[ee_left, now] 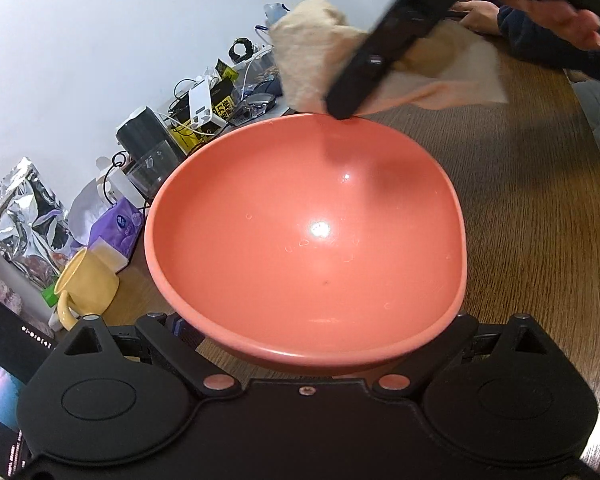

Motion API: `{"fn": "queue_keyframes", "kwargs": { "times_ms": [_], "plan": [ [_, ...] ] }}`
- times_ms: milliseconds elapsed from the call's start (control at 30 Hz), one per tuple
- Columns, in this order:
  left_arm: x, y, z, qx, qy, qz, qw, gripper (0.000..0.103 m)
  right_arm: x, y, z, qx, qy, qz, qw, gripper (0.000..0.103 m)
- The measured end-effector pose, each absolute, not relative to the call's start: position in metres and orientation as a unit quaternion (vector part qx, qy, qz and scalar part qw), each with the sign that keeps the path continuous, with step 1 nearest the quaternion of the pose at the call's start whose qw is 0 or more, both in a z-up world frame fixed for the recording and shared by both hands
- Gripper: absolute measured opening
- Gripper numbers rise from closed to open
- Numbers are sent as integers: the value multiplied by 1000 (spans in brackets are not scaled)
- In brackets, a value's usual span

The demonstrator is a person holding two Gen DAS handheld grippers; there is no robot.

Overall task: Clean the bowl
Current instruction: 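Lift the cloth back up over the bowl's rim with the right gripper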

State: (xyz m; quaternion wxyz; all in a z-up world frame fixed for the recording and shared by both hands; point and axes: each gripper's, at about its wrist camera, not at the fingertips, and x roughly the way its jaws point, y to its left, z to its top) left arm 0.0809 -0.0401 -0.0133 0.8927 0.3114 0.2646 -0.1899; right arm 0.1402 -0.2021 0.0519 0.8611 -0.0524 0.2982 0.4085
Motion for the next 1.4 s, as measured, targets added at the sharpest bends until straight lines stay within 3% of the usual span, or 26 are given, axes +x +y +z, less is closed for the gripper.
{"fn": "queue_keyframes", "kwargs": {
  "times_ms": [733, 1400],
  "plan": [
    [87, -37, -14, 315, 263, -186, 893, 95, 84, -171, 35, -110, 336, 471, 808, 6],
    [87, -35, -15, 319, 261, -187, 892, 95, 120, -154, 57, -167, 317, 397, 845, 6]
  ]
}}
